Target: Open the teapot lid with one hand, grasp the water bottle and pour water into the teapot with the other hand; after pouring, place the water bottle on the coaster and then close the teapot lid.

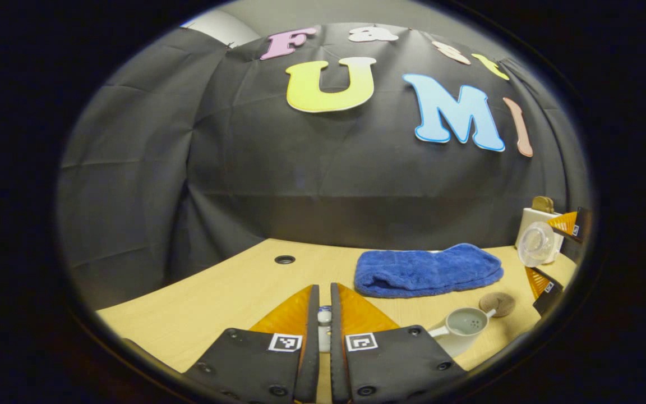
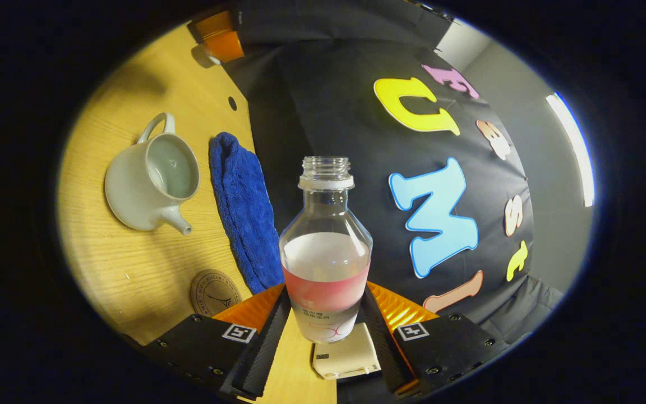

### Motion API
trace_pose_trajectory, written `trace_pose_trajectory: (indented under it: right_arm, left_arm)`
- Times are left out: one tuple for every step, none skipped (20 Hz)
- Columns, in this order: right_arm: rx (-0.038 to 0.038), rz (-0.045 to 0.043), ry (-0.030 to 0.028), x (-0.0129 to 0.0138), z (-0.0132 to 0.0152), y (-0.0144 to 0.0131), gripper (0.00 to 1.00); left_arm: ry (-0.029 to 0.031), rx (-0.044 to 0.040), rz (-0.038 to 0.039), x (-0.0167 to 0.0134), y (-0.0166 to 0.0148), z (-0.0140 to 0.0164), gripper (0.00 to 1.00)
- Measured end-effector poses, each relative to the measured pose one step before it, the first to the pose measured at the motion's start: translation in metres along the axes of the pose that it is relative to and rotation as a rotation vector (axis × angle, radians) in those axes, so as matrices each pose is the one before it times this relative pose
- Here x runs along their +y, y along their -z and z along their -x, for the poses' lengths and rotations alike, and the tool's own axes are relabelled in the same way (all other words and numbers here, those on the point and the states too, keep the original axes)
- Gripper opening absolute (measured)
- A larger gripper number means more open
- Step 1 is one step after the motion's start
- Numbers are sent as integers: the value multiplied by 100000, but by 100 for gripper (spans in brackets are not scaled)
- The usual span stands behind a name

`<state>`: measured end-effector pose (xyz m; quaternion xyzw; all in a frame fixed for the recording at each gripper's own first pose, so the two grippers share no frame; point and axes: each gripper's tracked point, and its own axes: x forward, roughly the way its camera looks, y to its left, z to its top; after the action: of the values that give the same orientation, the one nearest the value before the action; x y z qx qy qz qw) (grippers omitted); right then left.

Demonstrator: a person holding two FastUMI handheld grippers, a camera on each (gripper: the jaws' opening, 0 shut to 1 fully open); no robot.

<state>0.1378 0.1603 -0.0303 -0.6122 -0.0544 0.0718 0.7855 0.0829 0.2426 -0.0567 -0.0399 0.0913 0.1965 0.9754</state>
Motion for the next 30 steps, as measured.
trace_pose_trajectory:
  right_arm:
    - [-1028, 3237, 993, -141, 99, 36, 76]
    - [-1096, 3372, 1039, -406, 155, -68, 76]
    - [-1013, 3400, 1082, -246, -34, -19, 76]
    - [-802, 3039, 1277, -216, 3, -47, 76]
    - [-1019, 2500, 799, -141, 38, -138, 76]
    - [-783, 2132, 131, -27, 0, -61, 76]
    - [-716, 2062, -151, -92, -28, -146, 76]
    - [-683, 2268, 16, 38, -10, -46, 76]
    - [-950, 1983, 397, -123, 57, -129, 76]
    - [-945, 2660, 443, 3, 180, -72, 76]
    - [-959, 2662, 460, -77, 76, -58, 76]
    - [-925, 2572, 542, -87, 130, -76, 76]
    - [-603, 2209, 486, -104, -197, -114, 76]
    - [-535, 1546, 107, 29, -130, -103, 76]
    - [-428, 1399, 216, -95, -206, 21, 76]
    - [-162, 1298, 615, -10, -20, 104, 76]
    - [-303, 1459, 697, 20, -49, -59, 76]
    - [-379, 1697, 843, -31, -3, 18, 76]
    - [-351, 1625, 859, -94, -19, -63, 76]
    - [-196, 1358, 619, -25, 34, -53, 76]
    - [-85, 852, 444, 53, 14, -106, 76]
    - [-20, 489, 273, -34, -37, 6, 76]
    - [78, 508, 270, -126, -163, 168, 76]
    - [-26, 523, 346, -64, 49, 74, 76]
    - [-99, 527, 561, -146, -33, 79, 76]
    - [-36, 670, 505, -69, -27, 93, 76]
    - [-217, 581, 579, -66, -56, 9, 76]
    - [-356, 642, 475, -102, -64, 59, 76]
    - [-423, 753, 651, 45, -88, -39, 76]
    - [-382, 804, 709, -88, 6, 68, 76]
  left_arm:
    - [-332, 31, 292, 183, -45, -28, 15]
    - [-209, 151, 419, 68, 76, -102, 15]
    - [-282, 149, 285, 132, -41, -40, 15]
    - [-352, 203, 138, 197, 140, 42, 15]
    - [-341, 220, 49, 137, -49, -77, 15]
    - [-263, 168, 104, 81, 209, -15, 15]
    - [-202, 181, 156, 93, -19, 55, 15]
    - [-219, 144, 105, 32, -5, -17, 15]
    - [-294, 74, 17, 87, -88, 75, 15]
    - [-172, 97, 53, 42, 139, -67, 15]
    - [78, 200, 98, -56, 57, -68, 15]
    - [111, 355, 63, 8, 148, 161, 14]
    - [-116, 467, -73, 20, 28, 16, 14]
    - [-59, 440, -206, 26, 92, -64, 14]
    - [-79, 330, -102, -4, 31, -87, 14]
    - [62, 287, -69, -29, 142, -99, 14]
    - [53, 261, -20, -6, 86, -143, 14]
    - [50, 266, -60, -8, 144, -15, 14]
    - [-62, 206, -45, 30, -64, 52, 14]
    - [14, 189, -92, -38, 72, -4, 14]
    - [-63, 131, -54, 7, 12, -5, 14]
    - [89, 321, -43, -13, 75, -27, 15]
    - [50, 335, -99, -1, 10, -28, 15]
    - [31, 395, -238, 20, 62, -18, 15]
    - [-104, 315, -336, 19, 17, -64, 15]
    - [-51, 280, -334, -15, 182, 0, 15]
    - [-17, 222, -234, -27, -9, -36, 15]
    - [-1, 176, -200, 22, -88, 74, 15]
    - [-84, 163, -181, 32, -17, 1, 15]
    - [-106, 178, -207, -58, 141, -146, 15]
